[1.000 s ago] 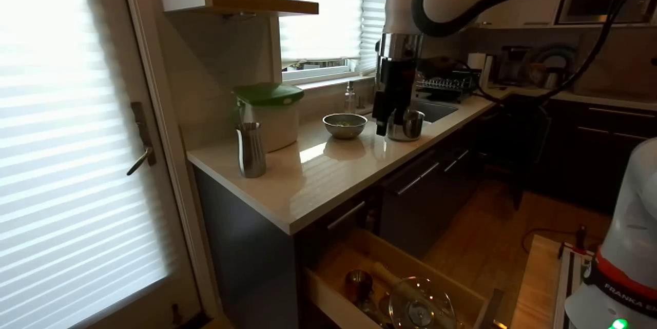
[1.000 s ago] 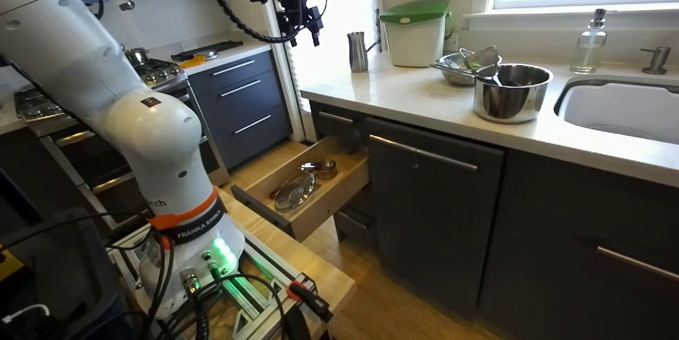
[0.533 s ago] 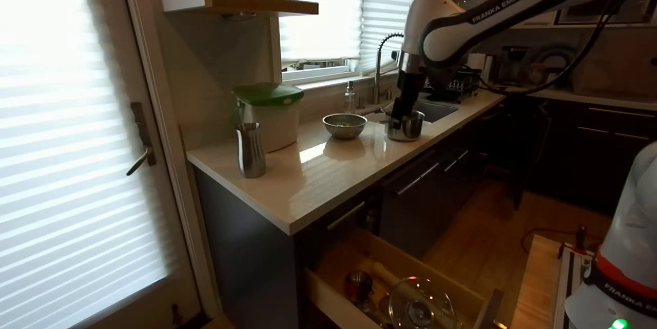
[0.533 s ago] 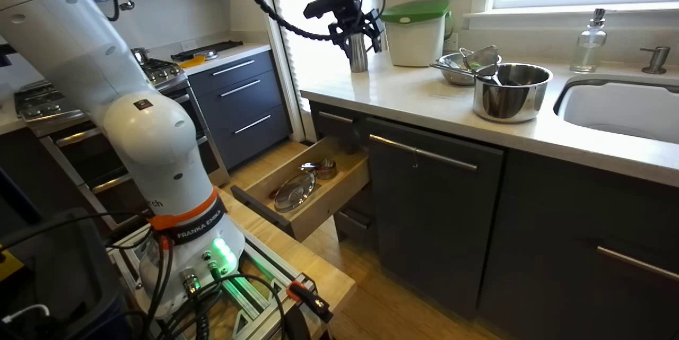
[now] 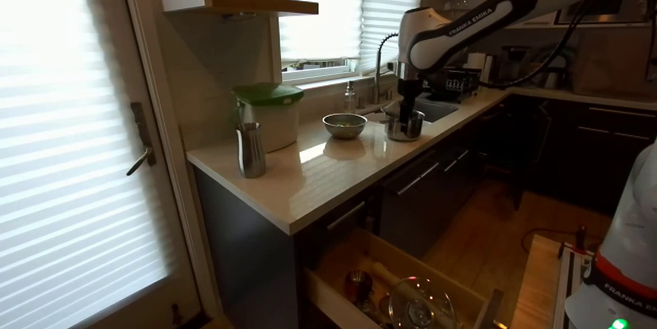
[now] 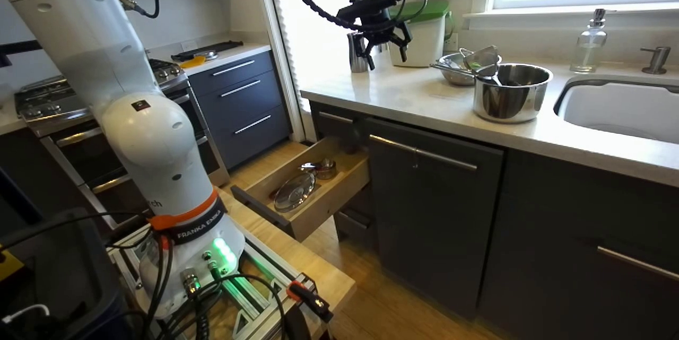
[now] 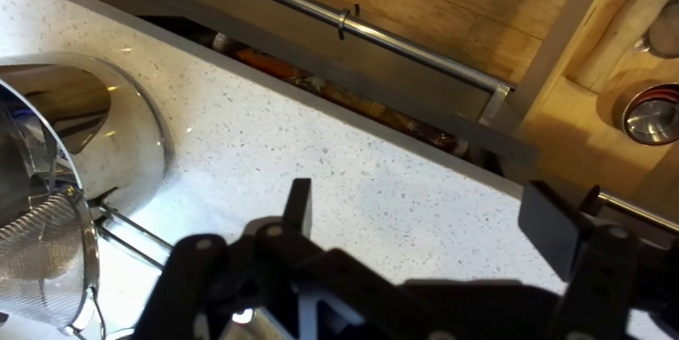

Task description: Move the smaller silver bowl close to the edge of the kitchen counter

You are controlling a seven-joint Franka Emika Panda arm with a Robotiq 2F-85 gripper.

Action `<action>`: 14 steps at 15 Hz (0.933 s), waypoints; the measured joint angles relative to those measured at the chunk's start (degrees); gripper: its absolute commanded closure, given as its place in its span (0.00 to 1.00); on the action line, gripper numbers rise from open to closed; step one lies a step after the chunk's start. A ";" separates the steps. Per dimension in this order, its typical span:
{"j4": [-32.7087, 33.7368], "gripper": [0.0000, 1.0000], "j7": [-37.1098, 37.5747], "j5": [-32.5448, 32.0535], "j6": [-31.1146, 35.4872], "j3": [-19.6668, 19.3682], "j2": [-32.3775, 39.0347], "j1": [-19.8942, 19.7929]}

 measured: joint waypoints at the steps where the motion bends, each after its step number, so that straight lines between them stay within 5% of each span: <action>1: 0.10 0.00 -0.04 -0.03 -0.12 0.02 0.00 0.00; 7: 0.27 0.00 -0.24 -0.04 -0.21 0.03 0.00 0.00; 14: 10.03 0.00 -7.70 -5.67 18.17 -0.19 9.16 -0.45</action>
